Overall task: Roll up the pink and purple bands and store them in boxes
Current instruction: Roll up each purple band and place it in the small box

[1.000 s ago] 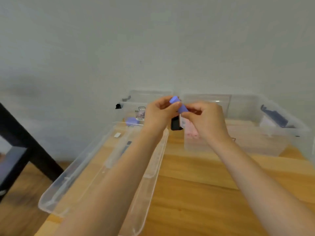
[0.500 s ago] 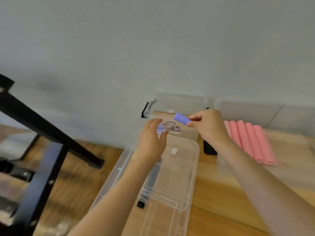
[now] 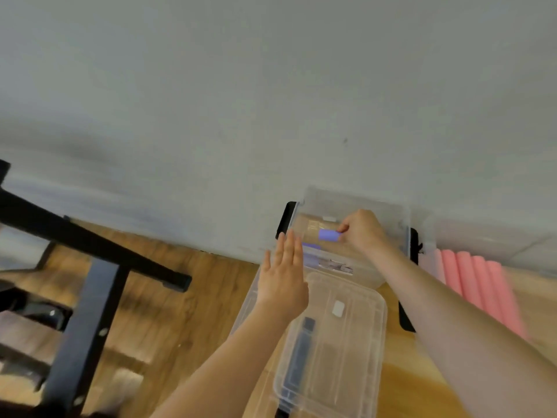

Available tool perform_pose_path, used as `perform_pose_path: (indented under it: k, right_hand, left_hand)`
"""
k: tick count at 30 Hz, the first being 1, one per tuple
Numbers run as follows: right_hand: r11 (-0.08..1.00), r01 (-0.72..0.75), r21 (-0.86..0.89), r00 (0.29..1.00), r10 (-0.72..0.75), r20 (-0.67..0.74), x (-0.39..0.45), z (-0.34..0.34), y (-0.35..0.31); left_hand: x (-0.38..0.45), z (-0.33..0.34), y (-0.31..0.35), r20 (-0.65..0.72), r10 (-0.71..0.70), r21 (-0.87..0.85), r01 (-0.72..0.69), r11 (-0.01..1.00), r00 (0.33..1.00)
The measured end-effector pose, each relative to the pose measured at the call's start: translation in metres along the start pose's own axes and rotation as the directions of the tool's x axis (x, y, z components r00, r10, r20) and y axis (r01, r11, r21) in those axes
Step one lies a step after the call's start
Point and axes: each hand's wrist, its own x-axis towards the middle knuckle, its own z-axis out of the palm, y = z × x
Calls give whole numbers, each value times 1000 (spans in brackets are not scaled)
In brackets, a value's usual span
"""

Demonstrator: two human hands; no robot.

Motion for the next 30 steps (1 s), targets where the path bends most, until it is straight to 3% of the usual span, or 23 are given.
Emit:
perform_pose_path:
  k: [4, 9, 30]
  right_hand:
    - [999, -22, -29, 995, 25, 93, 32, 22, -3]
    - [992, -85, 89, 991, 75, 112, 53, 42, -8]
    - [989, -74, 126, 961, 37, 274, 68, 61, 6]
  left_hand:
    - [8, 0, 1, 8, 8, -14, -8, 1000, 1000]
    - [7, -5, -6, 36, 42, 12, -42, 999, 998]
    - [10, -2, -9, 47, 58, 30, -59, 998, 997]
